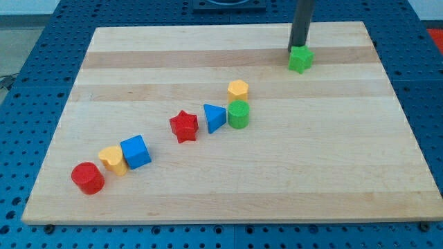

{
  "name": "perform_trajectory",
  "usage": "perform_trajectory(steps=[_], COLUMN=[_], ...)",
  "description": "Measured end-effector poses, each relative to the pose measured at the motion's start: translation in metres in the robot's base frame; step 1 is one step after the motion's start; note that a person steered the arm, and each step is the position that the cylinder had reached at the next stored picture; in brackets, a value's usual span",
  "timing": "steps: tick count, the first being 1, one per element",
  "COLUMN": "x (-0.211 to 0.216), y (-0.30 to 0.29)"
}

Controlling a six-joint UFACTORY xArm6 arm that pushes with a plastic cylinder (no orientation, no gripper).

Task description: Push the green star into the green circle

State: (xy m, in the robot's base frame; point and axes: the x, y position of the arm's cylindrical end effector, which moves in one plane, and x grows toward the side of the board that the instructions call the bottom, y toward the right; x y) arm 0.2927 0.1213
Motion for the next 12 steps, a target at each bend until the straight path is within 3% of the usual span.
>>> perform_trajectory(steps=[2, 3, 4, 5, 7, 9, 10, 12], x=[0.086, 0.067, -0.002, 0.004, 0.051, 0.025, 0.072, 0.1], y=[-0.044, -0.05, 0.002, 0.04, 0.015, 0.016, -0.006, -0.026])
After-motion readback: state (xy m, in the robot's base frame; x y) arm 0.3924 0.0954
